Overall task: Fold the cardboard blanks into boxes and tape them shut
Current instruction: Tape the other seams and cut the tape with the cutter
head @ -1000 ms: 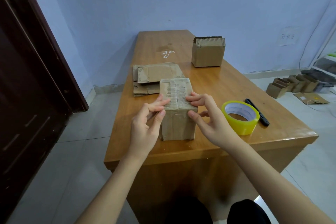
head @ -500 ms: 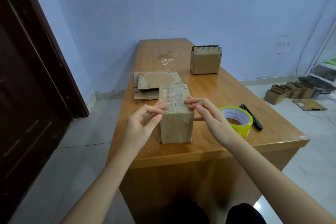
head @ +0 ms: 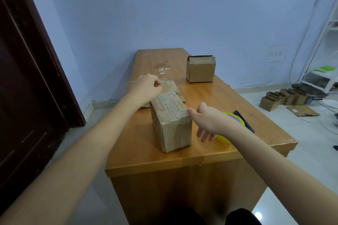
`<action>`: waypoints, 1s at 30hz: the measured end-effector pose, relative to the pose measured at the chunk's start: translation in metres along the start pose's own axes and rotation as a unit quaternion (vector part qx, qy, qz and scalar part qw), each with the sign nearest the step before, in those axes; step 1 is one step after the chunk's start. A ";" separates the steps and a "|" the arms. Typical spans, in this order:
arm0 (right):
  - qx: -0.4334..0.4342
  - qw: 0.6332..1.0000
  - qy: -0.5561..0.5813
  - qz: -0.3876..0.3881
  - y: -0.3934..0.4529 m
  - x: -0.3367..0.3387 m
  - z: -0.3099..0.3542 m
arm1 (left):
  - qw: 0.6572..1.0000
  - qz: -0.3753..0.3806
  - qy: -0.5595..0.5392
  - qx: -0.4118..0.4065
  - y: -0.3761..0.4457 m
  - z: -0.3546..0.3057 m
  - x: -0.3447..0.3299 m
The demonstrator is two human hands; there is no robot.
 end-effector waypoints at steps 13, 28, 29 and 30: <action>-0.041 0.989 0.136 0.030 0.013 -0.022 0.003 | 0.985 0.117 0.124 0.030 0.037 0.003 -0.077; 0.033 0.973 0.208 -0.098 0.017 0.066 0.045 | 0.995 0.063 -0.066 0.041 0.045 -0.019 0.047; 0.030 0.968 0.227 -0.105 0.017 0.073 0.044 | 0.994 0.067 -0.076 0.043 0.043 -0.023 0.051; 0.025 0.963 0.242 -0.112 0.018 0.080 0.042 | 0.993 0.069 -0.085 0.042 0.040 -0.027 0.055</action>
Point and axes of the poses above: each hand's wrist, its own y-axis towards the middle knuckle, its own x-axis out of the back of the hand, z = x × y, the point moved 7 cm from there along y, towards the middle knuckle, and after that the axes turned 15 degrees about x, right-handed, at the moved point
